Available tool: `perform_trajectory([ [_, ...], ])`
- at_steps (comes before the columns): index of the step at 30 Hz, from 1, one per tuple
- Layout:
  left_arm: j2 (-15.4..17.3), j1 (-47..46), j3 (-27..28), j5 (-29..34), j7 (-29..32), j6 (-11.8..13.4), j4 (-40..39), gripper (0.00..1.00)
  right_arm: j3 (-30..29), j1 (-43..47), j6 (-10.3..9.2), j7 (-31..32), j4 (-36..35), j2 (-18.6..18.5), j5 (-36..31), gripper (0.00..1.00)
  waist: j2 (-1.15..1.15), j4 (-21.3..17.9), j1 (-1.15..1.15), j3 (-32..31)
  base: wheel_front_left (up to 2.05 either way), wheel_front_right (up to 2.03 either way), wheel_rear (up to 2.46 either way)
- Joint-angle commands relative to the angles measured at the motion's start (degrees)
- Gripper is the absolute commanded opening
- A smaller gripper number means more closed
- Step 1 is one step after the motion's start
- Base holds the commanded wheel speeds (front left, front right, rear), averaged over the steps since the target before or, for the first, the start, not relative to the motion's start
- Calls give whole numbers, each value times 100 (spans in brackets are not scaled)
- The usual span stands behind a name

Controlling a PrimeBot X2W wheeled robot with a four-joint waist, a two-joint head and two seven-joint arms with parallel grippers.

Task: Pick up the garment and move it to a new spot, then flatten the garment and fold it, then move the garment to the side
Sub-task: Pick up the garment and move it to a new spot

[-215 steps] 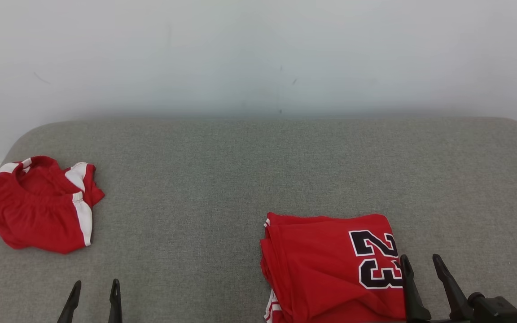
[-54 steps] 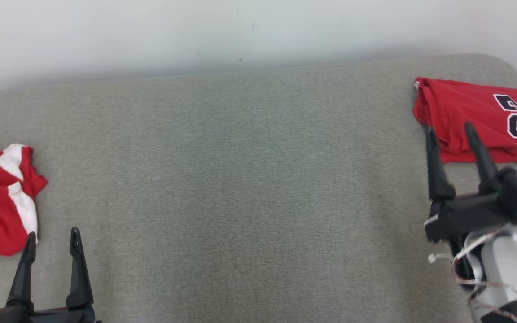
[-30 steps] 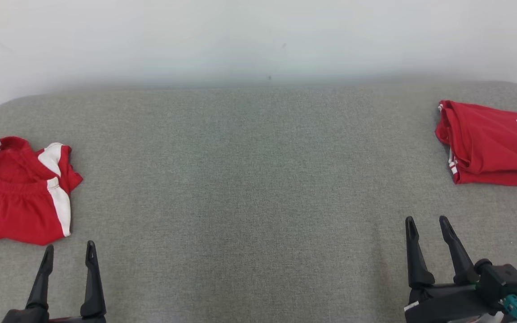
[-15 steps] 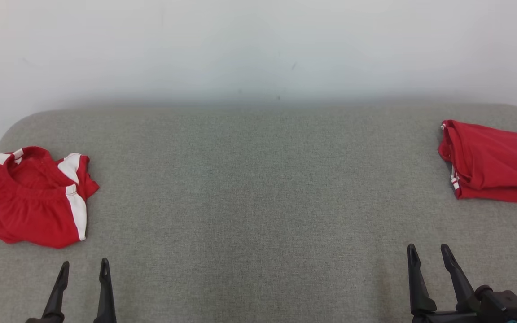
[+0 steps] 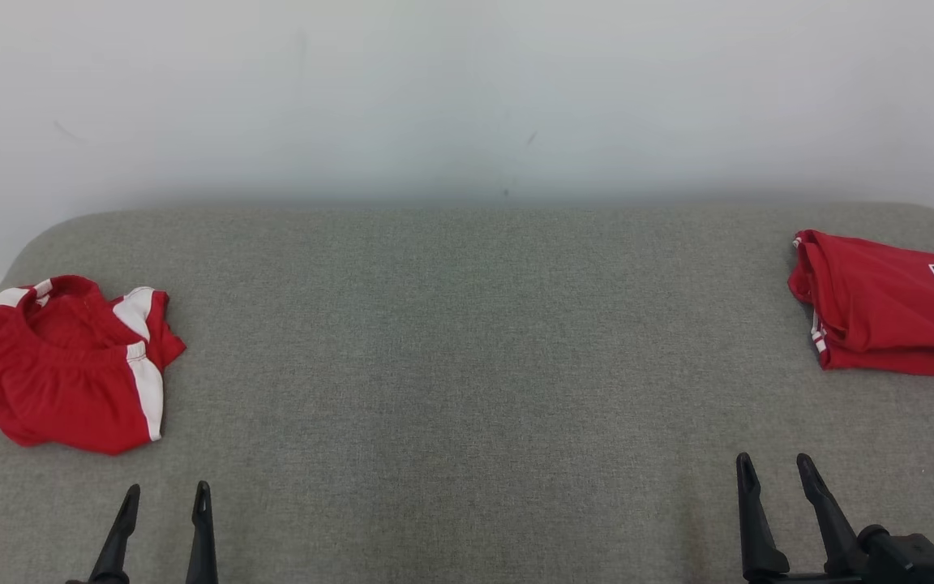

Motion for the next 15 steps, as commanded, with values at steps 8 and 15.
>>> perform_trajectory([
  [8, 62, -36, -29, -89, -20, 16, 50, 100, -26, 106, -1, 6, -3, 21, -16, 100, 0, 48, 0, -1, 0, 0, 0],
  [15, 56, -111, -66, -108, -20, 25, 74, 100, -15, 123, -2, 7, -13, 27, 44, 100, 0, 320, 0, 54, 0, 0, 0],
])
